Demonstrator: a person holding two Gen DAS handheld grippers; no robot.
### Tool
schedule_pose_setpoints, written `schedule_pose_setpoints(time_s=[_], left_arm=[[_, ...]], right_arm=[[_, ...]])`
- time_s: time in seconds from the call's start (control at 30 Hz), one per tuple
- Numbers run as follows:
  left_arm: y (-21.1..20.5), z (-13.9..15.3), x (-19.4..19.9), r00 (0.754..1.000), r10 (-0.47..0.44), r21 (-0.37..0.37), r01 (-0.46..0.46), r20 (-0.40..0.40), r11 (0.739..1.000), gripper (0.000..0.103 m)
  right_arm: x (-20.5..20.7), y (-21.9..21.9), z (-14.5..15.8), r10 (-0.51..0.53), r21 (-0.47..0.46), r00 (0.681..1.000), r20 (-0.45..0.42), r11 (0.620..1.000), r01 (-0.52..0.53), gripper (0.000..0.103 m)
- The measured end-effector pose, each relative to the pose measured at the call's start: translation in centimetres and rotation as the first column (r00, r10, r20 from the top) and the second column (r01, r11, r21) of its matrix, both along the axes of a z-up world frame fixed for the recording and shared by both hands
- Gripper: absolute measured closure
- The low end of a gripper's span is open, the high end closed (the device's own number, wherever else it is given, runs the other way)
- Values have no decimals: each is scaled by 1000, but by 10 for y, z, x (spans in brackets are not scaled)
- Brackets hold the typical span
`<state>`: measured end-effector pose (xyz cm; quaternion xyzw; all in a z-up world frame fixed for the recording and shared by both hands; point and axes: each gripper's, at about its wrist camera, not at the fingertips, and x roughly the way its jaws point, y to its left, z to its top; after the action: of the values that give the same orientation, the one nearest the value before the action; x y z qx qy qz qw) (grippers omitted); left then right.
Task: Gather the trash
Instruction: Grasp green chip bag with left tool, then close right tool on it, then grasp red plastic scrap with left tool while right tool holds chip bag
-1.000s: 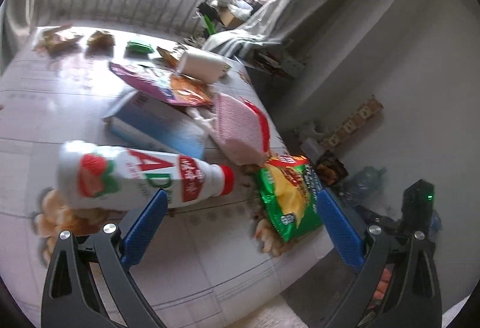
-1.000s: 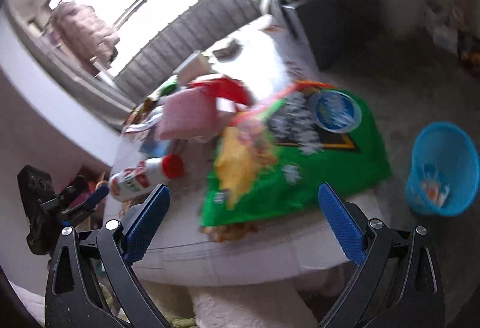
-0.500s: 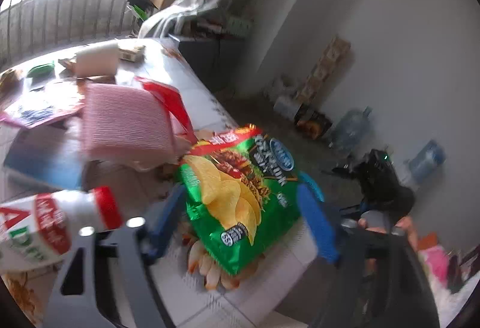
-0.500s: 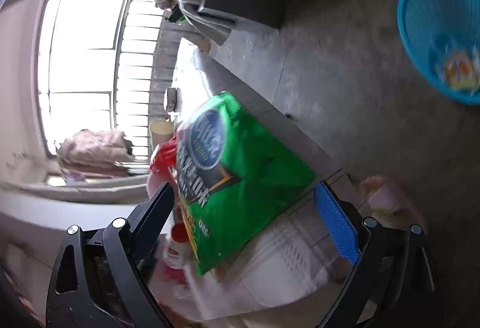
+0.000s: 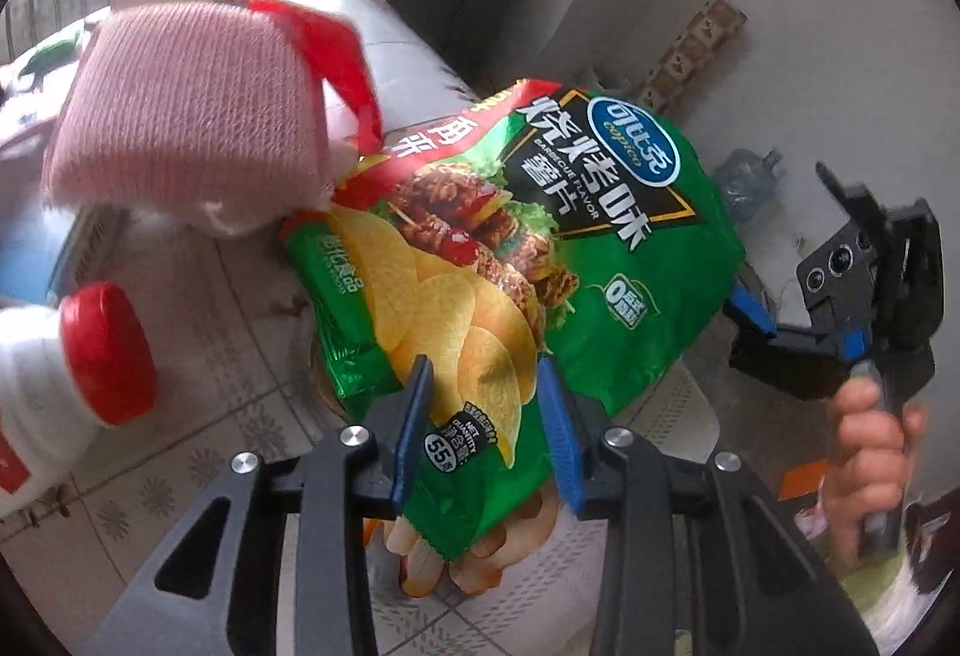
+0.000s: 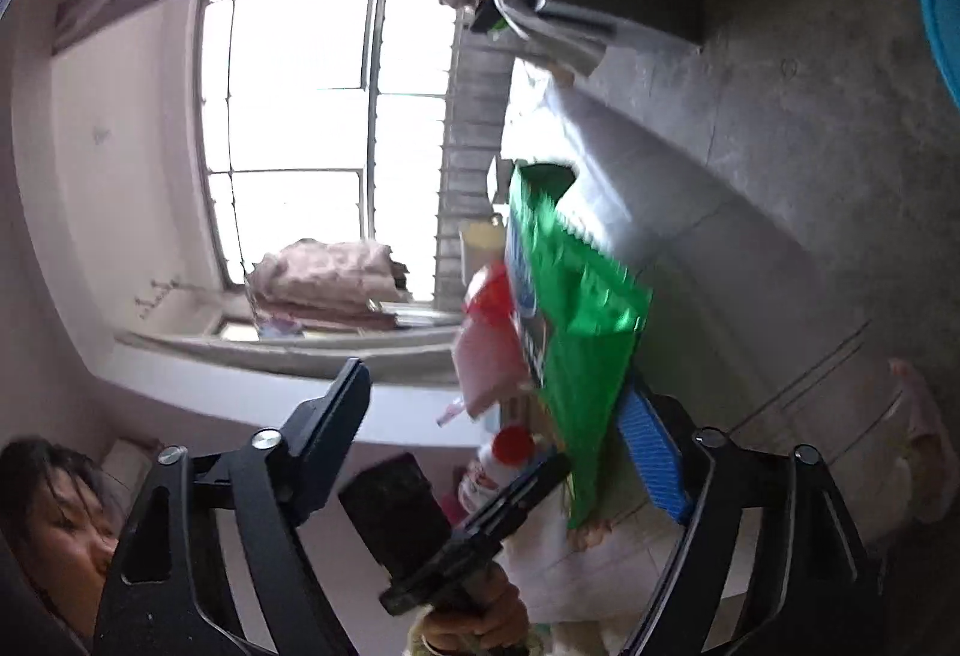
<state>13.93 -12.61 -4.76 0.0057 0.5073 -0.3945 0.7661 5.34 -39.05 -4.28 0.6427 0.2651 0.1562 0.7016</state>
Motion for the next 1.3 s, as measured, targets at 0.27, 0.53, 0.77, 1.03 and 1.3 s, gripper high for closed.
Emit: schedule_pose_setpoints(time_s=[0.27,0.53,0.77,1.03,1.3], left_arm=[[3,-1,-1,1000,4,-11,-4,0,1000,68],[30,22,-3,1000,14,-66,-15,-19,998,68],[51,100,40,993,98,-143,-87,71,986,40],[43,100,157,955,262,-67,-273,-139,960,37],[18,68,203,939,237,64,-228,-247,971,37]], right_arm=[[17,46,12,54,-251,990,-133,964,-86,70],[17,48,17,52,-326,982,-184,939,-111,100],[17,48,15,55,-332,979,-197,936,-119,100],[19,46,13,60,-331,977,-205,935,-126,100],[20,38,11,58,-325,975,-215,937,-127,100]])
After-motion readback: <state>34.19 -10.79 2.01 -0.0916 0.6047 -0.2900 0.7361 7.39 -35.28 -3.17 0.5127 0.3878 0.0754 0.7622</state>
